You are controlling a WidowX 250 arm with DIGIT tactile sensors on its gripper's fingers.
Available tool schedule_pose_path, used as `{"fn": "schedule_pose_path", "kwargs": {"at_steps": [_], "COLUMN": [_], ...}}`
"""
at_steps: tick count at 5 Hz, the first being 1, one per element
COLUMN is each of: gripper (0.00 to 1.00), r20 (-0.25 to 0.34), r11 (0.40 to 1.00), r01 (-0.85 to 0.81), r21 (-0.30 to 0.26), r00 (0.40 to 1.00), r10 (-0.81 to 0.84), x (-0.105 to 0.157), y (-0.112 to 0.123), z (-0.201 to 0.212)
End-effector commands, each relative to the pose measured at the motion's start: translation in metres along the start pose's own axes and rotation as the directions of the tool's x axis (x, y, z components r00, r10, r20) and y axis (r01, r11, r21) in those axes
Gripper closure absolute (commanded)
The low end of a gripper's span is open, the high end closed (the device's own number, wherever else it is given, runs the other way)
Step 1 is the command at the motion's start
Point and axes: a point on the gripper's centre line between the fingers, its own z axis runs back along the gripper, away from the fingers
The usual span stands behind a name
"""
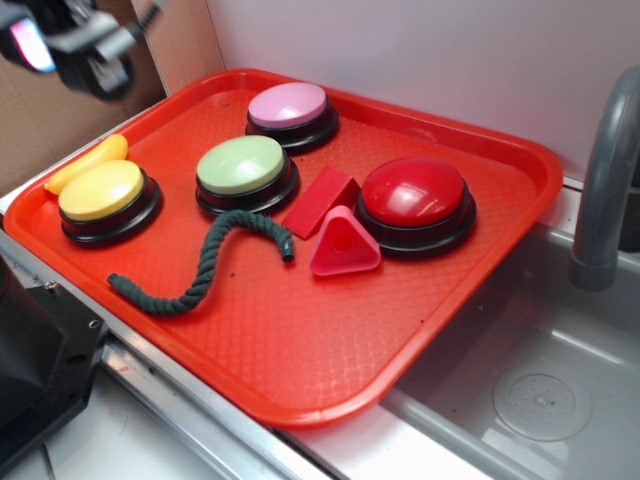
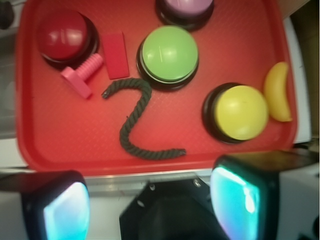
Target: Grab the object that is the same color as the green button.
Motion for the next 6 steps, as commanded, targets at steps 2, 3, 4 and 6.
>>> {"fn": "schedule_pose_path", "kwargs": {"at_steps": [2,3,4,6], "gripper": [0.00,0.00,0.00,0.00], "r20": [0.039,0.045,0.047,0.011], "r11": [0.982,0.979,0.971,0.955], "r01": [-0.190,-0.204,-0.238,-0.296], "r21": [-0.017,0.007,0.011,0.017], "r00": [0.981,0.978,0.970,0.955], "r10": [0.190,0.204,0.237,0.295], "x": [0.019,0.025,0.028,0.024], "y": [-0.007,-0.012,-0.017,-0.016], "z": [-0.084,-0.104,-0.120,-0.140]}}
